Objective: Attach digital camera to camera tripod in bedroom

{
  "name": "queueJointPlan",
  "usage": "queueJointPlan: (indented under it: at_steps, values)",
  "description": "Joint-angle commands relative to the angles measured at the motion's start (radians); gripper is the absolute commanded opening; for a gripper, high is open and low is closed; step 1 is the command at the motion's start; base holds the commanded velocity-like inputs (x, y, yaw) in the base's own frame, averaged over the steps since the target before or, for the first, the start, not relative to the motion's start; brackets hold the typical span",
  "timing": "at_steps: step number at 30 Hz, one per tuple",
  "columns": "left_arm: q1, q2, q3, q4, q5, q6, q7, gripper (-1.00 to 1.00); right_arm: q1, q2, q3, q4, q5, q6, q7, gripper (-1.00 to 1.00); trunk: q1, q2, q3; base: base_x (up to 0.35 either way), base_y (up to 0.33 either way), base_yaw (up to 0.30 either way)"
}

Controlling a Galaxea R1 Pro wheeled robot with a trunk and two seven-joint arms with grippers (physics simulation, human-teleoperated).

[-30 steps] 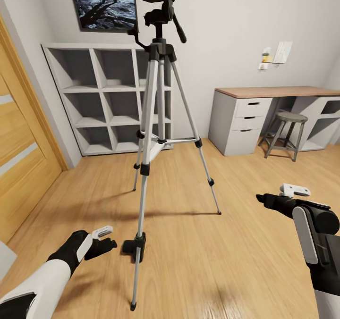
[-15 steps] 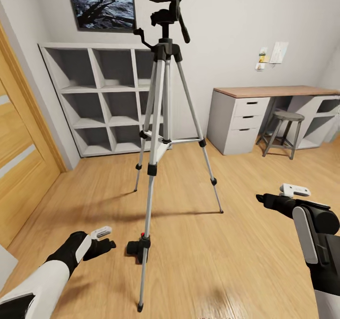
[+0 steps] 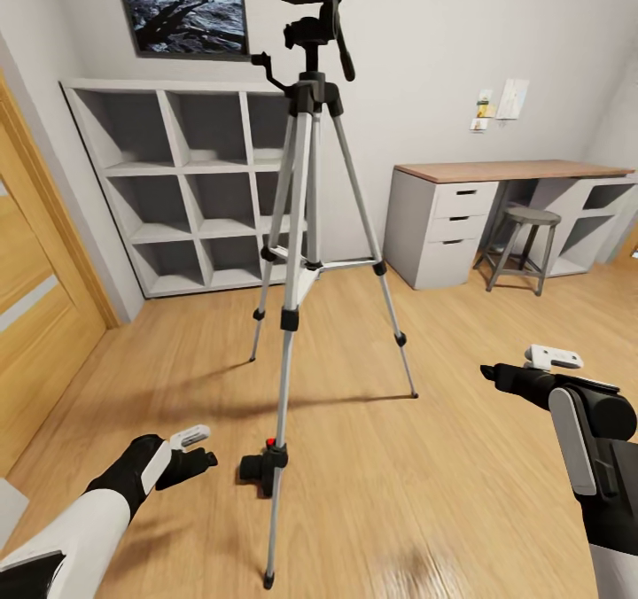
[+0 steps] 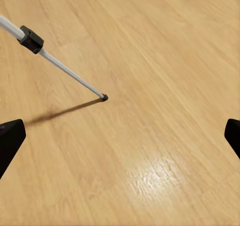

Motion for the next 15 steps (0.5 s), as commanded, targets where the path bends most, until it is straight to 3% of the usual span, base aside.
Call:
queueJointPlan:
  at_steps: [1,10,15]
  values:
    - [0.0,0.0,0.005,-0.001,0.004,0.005,-0.001,1.0,-0.001,0.0,0.0,-0.001,-0.011,0.004,-0.01,1.0,0.0,0.0,-0.001,0.0,0.047,-0.006]
    - [0.0,0.0,0.005,-0.001,0.004,0.004,-0.001,1.0,-0.001,0.0,0.001,-0.001,-0.011,0.004,-0.009,1.0,0.0,0.0,-0.001,0.004,0.016,-0.002]
    - [0.001,-0.001,0.004,-0.001,0.004,0.003,-0.001,1.0,-0.001,0.0,0.0,-0.001,-0.011,0.004,-0.01,1.0,0.0,0.0,-0.001,0.127,0.114,0.0]
